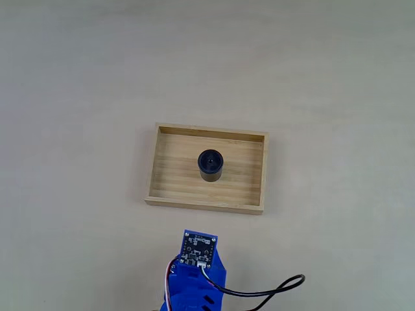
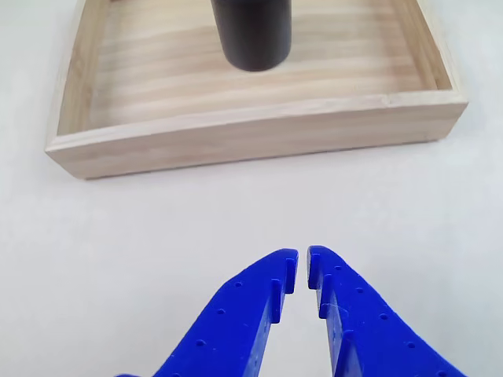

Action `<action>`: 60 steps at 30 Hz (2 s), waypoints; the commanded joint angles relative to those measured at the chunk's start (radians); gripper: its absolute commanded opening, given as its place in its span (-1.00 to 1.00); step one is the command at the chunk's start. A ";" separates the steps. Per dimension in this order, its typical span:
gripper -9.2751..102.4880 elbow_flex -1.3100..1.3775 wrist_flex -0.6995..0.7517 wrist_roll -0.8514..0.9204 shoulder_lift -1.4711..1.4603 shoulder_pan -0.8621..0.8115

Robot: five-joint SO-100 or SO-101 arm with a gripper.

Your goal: Place the black cylinder in the wooden box then return to rest.

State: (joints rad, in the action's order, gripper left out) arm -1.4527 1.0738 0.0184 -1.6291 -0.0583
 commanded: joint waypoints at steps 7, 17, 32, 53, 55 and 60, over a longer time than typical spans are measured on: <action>-0.84 -0.046 0.086 0.038 -0.067 0.040; -0.84 -0.114 0.146 0.051 -0.094 0.051; -0.84 -0.156 0.288 0.055 -0.095 0.075; -0.84 -0.156 0.290 0.063 -0.095 0.089; -0.84 -0.156 0.290 0.063 -0.095 0.089; -0.84 -0.156 0.290 0.063 -0.095 0.089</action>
State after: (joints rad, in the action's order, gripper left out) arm -1.5785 1.3606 0.0675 -1.7135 0.0276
